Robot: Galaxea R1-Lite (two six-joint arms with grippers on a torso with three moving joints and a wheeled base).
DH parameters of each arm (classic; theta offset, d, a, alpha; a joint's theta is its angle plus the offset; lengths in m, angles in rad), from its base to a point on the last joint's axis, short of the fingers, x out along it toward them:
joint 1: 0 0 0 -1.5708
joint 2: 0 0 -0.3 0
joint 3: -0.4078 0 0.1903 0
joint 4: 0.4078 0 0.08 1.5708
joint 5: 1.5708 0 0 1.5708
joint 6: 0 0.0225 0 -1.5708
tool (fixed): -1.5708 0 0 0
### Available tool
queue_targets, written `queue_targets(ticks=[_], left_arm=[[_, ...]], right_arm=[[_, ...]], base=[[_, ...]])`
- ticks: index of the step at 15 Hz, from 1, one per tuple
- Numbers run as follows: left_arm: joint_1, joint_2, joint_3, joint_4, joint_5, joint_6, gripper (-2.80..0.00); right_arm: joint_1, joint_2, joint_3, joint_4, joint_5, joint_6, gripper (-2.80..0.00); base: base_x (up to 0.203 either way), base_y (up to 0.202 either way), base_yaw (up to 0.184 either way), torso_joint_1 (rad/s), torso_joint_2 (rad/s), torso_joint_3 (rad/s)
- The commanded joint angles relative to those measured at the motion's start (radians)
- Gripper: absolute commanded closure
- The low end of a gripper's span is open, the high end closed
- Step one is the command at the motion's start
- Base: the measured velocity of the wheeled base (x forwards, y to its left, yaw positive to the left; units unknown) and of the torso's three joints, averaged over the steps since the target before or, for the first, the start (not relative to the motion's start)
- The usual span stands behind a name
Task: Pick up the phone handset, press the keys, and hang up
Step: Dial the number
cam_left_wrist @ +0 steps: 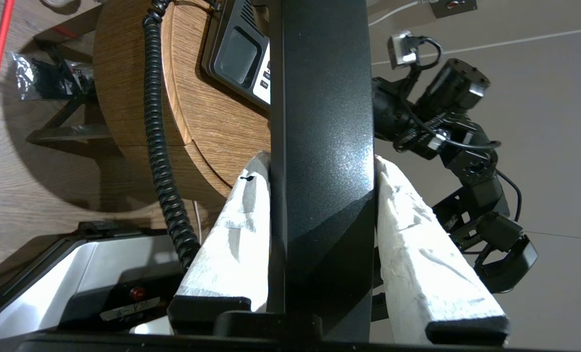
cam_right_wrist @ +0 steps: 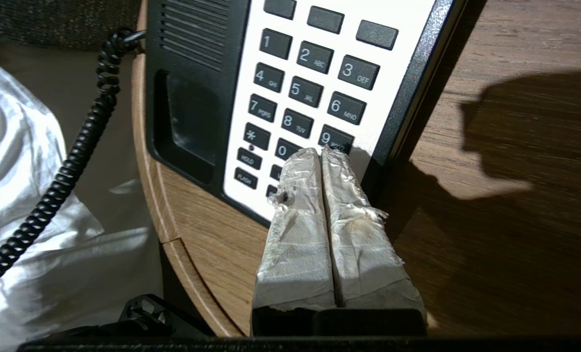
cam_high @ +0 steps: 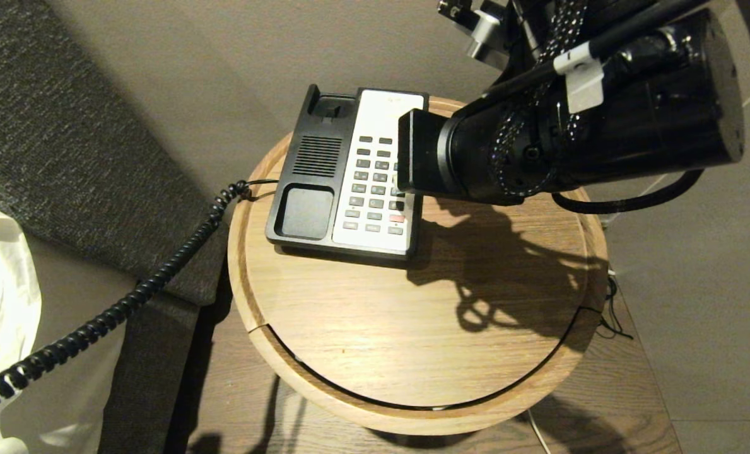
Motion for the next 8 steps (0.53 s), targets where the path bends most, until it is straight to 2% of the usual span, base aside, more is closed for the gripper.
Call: queue_targets(ticks=[1,8], left_arm=[[0.0,-0.002,0.001,0.005,0.0,-0.005,0.0],[0.0,-0.002,0.003,0.004,0.0,-0.005,0.0]], right_arm=[[0.0,0.017,0.0,0.004,-0.002,0.002,0.0],[-0.015,0.028,0.0,-0.001,-0.016,-0.006,0.0]], base=[[0.0,0.0,0.0,0.0,0.0,0.0],[0.0,0.0,0.0,0.0,0.0,0.0]])
